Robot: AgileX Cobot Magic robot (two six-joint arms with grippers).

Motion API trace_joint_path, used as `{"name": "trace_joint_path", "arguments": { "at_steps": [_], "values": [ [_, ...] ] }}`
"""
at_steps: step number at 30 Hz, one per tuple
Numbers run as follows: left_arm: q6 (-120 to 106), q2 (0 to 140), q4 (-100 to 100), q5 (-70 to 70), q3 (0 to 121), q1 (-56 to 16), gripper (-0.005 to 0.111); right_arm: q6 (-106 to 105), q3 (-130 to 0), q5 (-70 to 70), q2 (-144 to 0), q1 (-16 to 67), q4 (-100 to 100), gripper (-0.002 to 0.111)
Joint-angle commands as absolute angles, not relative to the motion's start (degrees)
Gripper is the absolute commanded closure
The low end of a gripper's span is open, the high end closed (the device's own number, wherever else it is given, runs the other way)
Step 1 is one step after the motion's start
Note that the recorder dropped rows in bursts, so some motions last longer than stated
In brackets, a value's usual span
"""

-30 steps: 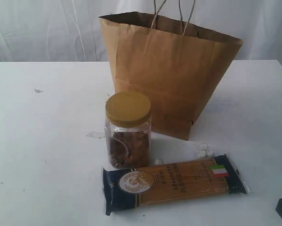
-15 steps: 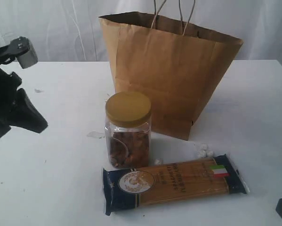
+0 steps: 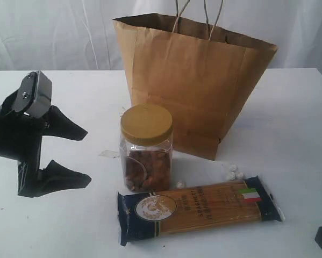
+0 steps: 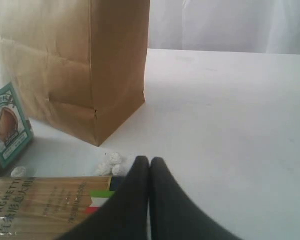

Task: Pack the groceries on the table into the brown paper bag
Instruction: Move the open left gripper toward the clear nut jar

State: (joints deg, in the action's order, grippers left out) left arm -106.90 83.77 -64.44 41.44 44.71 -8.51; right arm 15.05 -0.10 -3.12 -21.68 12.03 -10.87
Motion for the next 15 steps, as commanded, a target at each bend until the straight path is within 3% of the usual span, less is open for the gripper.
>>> {"name": "trace_joint_path", "arguments": {
  "at_steps": [1, 9, 15],
  "values": [
    [-113.91, 84.37, -68.46, 42.14, 44.42, -8.75, 0.002, 15.27, 0.0, -2.97, -21.3, 11.96, -10.96, 0.108],
    [-121.34, 93.75, -70.1, 41.58, 47.88, -8.75, 0.002, 15.27, 0.0, -2.97, -21.3, 11.96, -10.96, 0.108],
    [-121.34, 100.28, -70.21, 49.53, 54.5, -8.75, 0.002, 15.27, 0.0, -2.97, -21.3, 11.96, -10.96, 0.108]
  ]
}}
